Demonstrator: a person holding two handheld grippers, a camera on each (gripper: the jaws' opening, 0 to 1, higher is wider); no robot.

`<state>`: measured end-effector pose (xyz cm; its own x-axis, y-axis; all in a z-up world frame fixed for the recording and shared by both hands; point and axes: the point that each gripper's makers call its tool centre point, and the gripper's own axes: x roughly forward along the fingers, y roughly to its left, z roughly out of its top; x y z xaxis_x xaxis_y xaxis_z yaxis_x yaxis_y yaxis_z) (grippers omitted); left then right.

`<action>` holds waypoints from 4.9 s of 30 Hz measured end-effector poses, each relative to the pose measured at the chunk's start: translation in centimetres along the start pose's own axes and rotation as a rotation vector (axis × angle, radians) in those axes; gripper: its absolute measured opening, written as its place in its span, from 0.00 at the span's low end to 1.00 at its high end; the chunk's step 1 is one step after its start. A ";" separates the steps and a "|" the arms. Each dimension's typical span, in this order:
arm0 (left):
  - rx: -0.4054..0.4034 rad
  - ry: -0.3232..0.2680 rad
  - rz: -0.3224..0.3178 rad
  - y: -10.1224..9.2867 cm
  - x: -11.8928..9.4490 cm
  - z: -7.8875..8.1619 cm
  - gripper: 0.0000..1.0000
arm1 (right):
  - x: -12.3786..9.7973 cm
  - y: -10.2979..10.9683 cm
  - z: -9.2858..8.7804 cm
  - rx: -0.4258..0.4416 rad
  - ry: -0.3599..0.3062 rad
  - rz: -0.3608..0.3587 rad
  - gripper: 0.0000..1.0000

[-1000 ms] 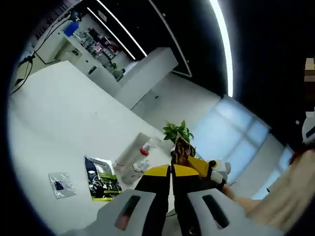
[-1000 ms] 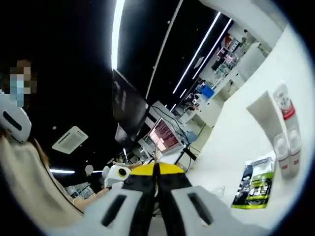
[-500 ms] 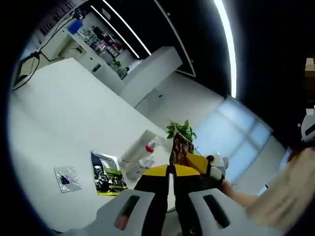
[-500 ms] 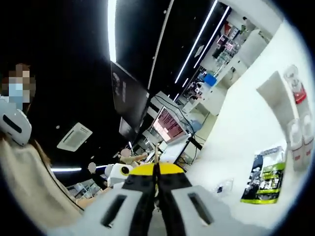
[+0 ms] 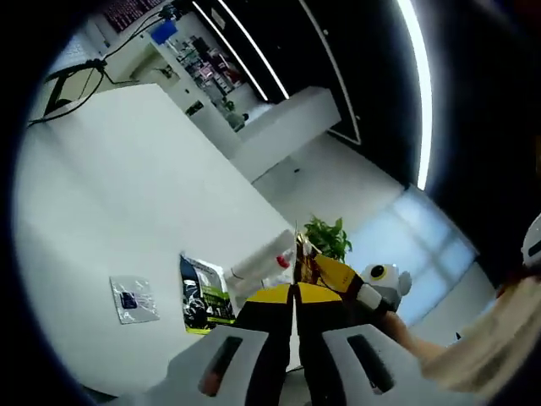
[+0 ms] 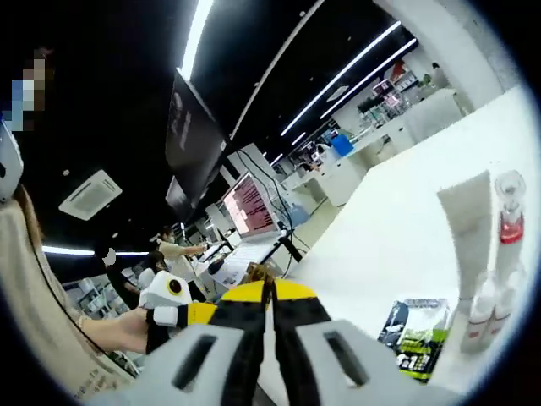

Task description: Arrange the skincare products in the storage area until every visible bottle or jar stands upright without overlapping.

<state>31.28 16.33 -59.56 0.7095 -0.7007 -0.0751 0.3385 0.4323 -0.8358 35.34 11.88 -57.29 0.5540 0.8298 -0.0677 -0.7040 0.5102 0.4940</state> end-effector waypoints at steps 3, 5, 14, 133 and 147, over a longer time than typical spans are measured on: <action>-0.024 0.014 0.035 1.9 0.4 0.0 0.00 | 1.2 -1.2 -0.9 -0.171 0.060 -0.077 0.01; -0.014 0.039 0.089 3.9 0.6 -0.1 0.00 | 2.3 -1.8 -1.9 -0.248 0.105 -0.096 0.01; -0.026 0.081 0.201 9.0 2.1 0.4 0.00 | 6.8 -6.4 -5.5 -0.265 0.218 -0.212 0.01; 0.685 0.451 0.424 11.0 -2.1 -3.8 0.78 | -14.1 -8.9 -7.8 -0.341 0.352 -0.433 1.00; 0.746 0.544 0.405 11.4 -2.0 -4.4 0.87 | -15.3 -8.9 -6.6 -0.289 0.264 -0.456 1.00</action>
<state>30.99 20.16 -71.39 0.5415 -0.5057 -0.6716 0.5673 0.8094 -0.1521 30.22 -3.84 -66.33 0.7256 0.5221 -0.4483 -0.5343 0.8380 0.1111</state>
